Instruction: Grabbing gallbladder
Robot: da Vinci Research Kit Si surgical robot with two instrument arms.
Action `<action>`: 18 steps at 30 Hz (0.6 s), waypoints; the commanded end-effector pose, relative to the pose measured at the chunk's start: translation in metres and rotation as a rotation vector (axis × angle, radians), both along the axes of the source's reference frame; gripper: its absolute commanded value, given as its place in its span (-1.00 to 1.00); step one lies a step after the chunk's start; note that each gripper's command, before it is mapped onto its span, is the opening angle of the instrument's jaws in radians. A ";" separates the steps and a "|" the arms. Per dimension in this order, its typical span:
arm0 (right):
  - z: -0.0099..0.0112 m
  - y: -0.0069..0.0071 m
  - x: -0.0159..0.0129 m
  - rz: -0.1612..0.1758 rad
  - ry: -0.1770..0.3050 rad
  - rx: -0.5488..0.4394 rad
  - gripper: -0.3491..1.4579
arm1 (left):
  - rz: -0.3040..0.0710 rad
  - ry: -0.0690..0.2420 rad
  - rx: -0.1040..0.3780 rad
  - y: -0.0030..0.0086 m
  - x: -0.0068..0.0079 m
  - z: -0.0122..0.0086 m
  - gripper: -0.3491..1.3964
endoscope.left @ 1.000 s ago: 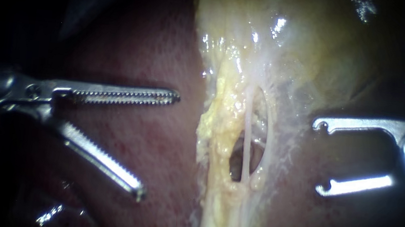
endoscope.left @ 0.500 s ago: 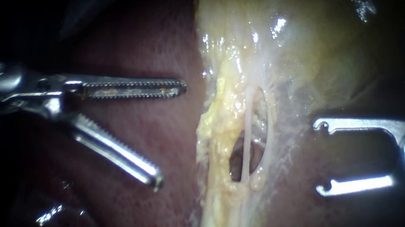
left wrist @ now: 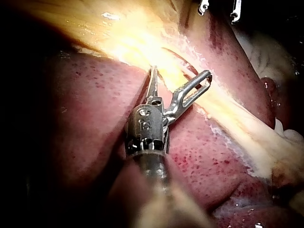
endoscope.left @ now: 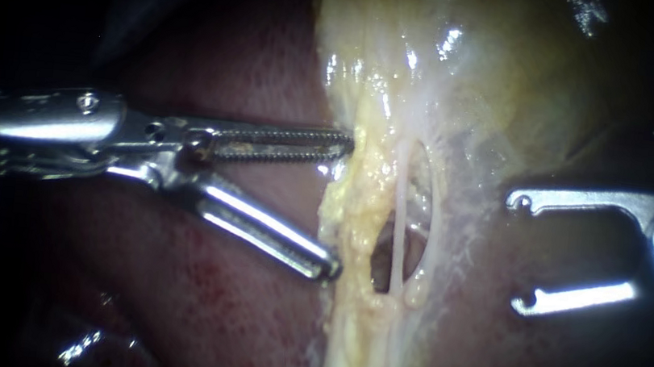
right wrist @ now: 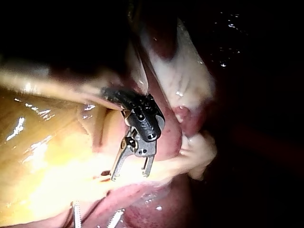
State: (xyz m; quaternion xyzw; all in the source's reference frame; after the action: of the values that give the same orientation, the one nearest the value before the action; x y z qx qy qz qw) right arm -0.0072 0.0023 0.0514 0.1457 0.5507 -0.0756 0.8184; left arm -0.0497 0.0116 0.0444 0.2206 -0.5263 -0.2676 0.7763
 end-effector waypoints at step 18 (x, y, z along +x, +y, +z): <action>0.0000 0.0000 -0.0001 -0.001 0.001 0.000 -0.01 | -0.151 0.094 0.231 0.0007 -0.0011 0.0009 -0.25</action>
State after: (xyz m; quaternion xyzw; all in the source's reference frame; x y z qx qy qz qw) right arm -0.0073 0.0022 0.0515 0.1460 0.5509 -0.0761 0.8182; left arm -0.0508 0.0124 0.0454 0.2510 -0.4669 -0.4048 0.7451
